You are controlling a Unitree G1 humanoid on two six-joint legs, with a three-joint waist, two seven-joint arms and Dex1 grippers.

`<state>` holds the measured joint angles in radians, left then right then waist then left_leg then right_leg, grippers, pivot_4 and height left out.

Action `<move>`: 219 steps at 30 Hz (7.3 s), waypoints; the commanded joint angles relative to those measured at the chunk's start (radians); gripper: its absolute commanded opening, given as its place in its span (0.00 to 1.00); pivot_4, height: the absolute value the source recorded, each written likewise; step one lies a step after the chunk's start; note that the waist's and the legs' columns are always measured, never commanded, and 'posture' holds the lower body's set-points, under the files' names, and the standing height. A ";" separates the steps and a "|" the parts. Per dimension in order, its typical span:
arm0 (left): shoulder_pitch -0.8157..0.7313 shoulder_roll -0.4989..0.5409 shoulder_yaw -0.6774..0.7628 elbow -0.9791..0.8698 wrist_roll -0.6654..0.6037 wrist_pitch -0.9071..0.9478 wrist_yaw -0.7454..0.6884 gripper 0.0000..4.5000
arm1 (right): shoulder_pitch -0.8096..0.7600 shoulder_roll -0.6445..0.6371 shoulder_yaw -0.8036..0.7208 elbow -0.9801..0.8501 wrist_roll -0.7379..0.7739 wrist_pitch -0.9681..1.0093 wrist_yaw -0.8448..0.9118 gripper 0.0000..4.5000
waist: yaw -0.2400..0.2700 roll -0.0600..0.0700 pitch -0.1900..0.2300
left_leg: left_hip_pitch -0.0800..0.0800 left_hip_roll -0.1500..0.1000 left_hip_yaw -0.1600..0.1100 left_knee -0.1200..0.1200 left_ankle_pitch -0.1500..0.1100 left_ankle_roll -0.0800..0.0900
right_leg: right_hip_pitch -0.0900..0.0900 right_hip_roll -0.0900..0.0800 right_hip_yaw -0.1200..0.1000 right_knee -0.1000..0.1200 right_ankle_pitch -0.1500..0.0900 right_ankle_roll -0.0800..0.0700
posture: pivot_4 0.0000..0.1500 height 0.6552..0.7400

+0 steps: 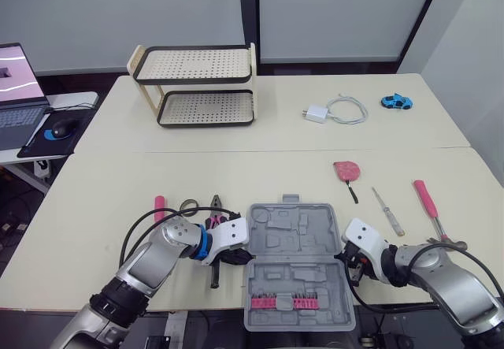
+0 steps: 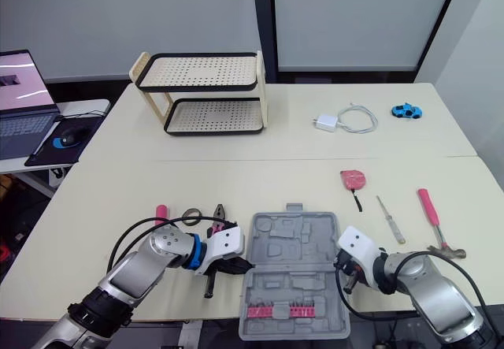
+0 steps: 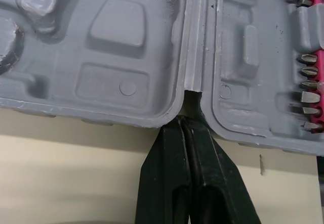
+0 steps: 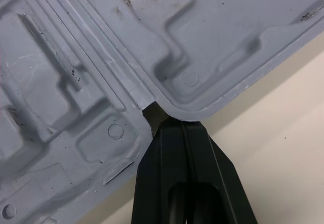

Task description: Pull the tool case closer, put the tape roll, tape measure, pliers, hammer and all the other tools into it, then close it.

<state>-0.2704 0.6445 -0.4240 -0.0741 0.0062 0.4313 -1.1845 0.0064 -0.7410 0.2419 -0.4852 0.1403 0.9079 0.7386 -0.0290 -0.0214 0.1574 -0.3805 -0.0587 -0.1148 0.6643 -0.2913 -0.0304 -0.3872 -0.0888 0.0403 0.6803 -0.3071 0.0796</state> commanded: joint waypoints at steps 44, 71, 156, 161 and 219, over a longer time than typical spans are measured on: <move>-0.015 0.055 0.054 0.001 -0.033 -0.036 -0.008 0.01 | 0.045 -0.045 -0.129 0.017 0.068 0.019 -0.022 0.00 | 0.001 0.000 0.000 | 0.000 0.000 0.000 0.000 0.000 0.000 | 0.000 0.000 0.000 0.000 0.000 0.000 | 1.00 1.00; 0.345 0.133 1.004 0.243 -0.341 -0.045 0.355 0.01 | 0.507 -0.079 -0.943 0.010 0.166 -0.526 0.191 0.00 | 0.002 0.000 0.000 | 0.003 0.001 0.001 -0.001 0.000 0.001 | 0.003 0.000 0.001 -0.001 0.000 0.000 | 1.00 1.00; -0.378 0.154 0.244 0.995 0.052 -0.778 -0.186 0.67 | -0.233 -0.083 -0.110 -0.246 0.403 -0.157 0.098 1.00 | -0.003 -0.001 0.002 | -0.001 0.001 0.001 0.001 -0.001 0.002 | -0.002 0.000 -0.002 0.000 0.000 0.000 | 1.00 1.00; -0.419 0.119 0.230 1.055 0.091 -0.786 -0.145 0.67 | -0.236 -0.075 -0.106 -0.258 0.409 -0.141 0.089 1.00 | -0.003 -0.001 0.002 | -0.001 0.000 0.000 0.001 -0.001 0.002 | -0.001 0.000 -0.002 0.000 0.000 0.000 | 1.00 1.00; -0.226 -0.095 0.065 0.084 -0.100 0.111 0.102 0.01 | -0.096 -0.015 -0.110 -0.344 0.413 -0.001 -0.189 1.00 | 0.000 -0.002 0.002 | -0.001 0.000 -0.003 0.002 -0.001 0.002 | 0.000 0.001 -0.002 0.000 0.000 0.000 | 1.00 1.00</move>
<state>-0.4838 0.5494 -0.3525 0.0170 -0.0947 0.5588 -1.0805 -0.0894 -0.7622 0.1408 -0.8174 0.5627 0.9309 0.5488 -0.0294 -0.0238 0.1591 -0.3819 -0.0587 -0.1180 0.6661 -0.2923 -0.0283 -0.3872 -0.0878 0.0386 0.6804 -0.3074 0.0798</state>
